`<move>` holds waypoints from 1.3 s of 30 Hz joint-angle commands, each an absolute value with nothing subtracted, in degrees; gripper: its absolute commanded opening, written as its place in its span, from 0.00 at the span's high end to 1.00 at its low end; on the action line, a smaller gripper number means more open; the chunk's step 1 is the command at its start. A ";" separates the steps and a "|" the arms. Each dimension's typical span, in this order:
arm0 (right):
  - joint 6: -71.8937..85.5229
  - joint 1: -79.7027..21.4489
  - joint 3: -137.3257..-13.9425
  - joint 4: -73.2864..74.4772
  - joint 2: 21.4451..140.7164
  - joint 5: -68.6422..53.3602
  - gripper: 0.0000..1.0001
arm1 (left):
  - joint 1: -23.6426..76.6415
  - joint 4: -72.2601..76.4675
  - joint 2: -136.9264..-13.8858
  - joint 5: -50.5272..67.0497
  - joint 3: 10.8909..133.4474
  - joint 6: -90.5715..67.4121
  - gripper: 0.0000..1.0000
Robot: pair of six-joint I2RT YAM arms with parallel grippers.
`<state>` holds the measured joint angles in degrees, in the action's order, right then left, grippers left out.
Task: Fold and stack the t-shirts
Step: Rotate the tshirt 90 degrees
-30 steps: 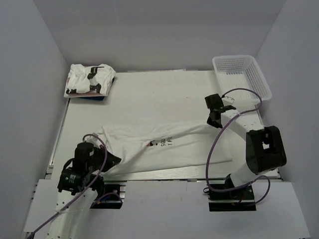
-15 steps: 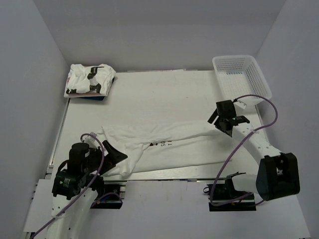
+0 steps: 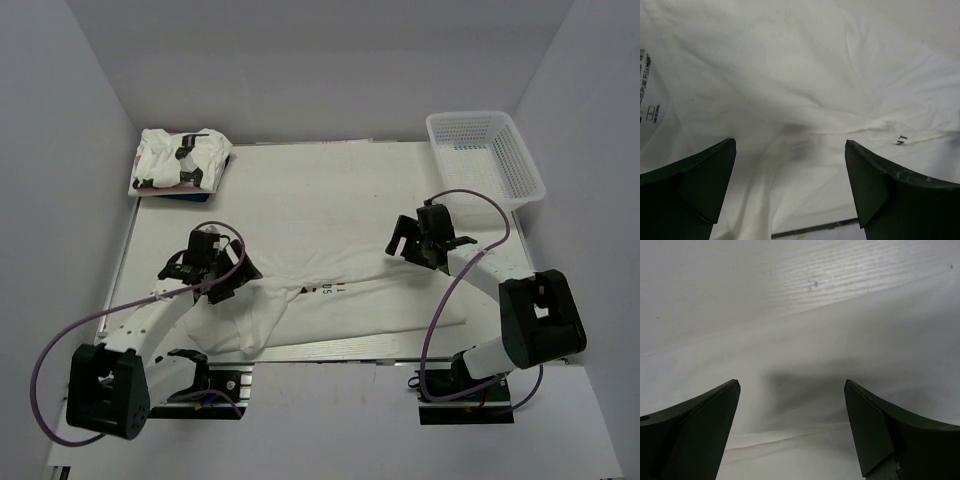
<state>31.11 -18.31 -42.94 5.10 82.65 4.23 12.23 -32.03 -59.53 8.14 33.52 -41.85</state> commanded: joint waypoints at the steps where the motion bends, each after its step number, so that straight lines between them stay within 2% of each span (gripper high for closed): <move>1: 32.08 -18.28 -41.23 4.12 83.40 4.74 0.10 | 12.57 -24.36 -63.70 4.57 34.99 -39.20 0.00; 5: 35.24 -18.28 -37.80 6.76 83.85 6.41 0.10 | 12.57 -18.13 -74.51 3.08 35.68 -38.59 0.00; 7: 35.86 -18.63 -35.61 7.82 83.67 5.72 0.10 | 12.57 -17.58 -83.73 0.01 40.06 -38.58 0.00; 10: 35.60 -21.16 -31.83 8.26 82.09 0.80 0.10 | 12.04 -20.91 -99.54 -6.85 53.13 -35.78 0.00; 16: 35.07 -30.49 -24.36 13.62 74.81 -4.10 0.10 | 13.27 -34.79 -130.47 -2.21 96.27 -26.38 0.00; 17: 34.89 -35.11 -23.21 15.10 72.18 -5.70 0.10 | 13.27 -36.63 -134.69 0.59 109.29 -25.32 0.00; 18: 33.76 -37.16 -22.94 15.64 71.64 -10.24 0.10 | 13.79 -38.65 -142.91 2.18 116.47 -22.79 0.00; 19: 33.40 -39.44 -23.29 15.91 70.67 -10.98 0.10 | 13.80 -40.24 -147.61 7.24 132.99 -21.11 0.00; 20: 32.79 -46.51 -24.25 16.60 70.66 -12.12 0.10 | 14.49 -41.47 -152.09 9.38 141.07 -20.40 0.00; 21: 27.65 -48.50 -24.26 17.31 70.75 -13.43 0.10 | 14.50 -38.35 -155.97 11.58 146.37 -20.39 0.00; 22: 26.12 -50.60 -24.17 16.71 70.84 -19.97 0.10 | 15.20 -33.53 -158.88 15.52 146.25 -22.13 0.00; 25: 21.72 -60.18 -23.55 14.94 72.42 -23.73 0.10 | 16.96 -14.92 -157.15 23.87 135.73 -26.72 0.00; 28: 19.35 -63.01 -25.04 11.17 73.39 -25.31 0.10 | 20.12 -20.99 -161.79 17.59 144.46 -22.17 0.00; 35: 11.00 -65.65 -32.59 3.61 78.73 -26.80 0.10 | 22.41 -10.12 -161.10 21.88 140.98 -23.29 0.00; 39: 8.70 -65.92 -36.64 1.49 84.98 -28.66 0.10 | 23.03 -11.25 -163.56 21.27 144.32 -22.76 0.00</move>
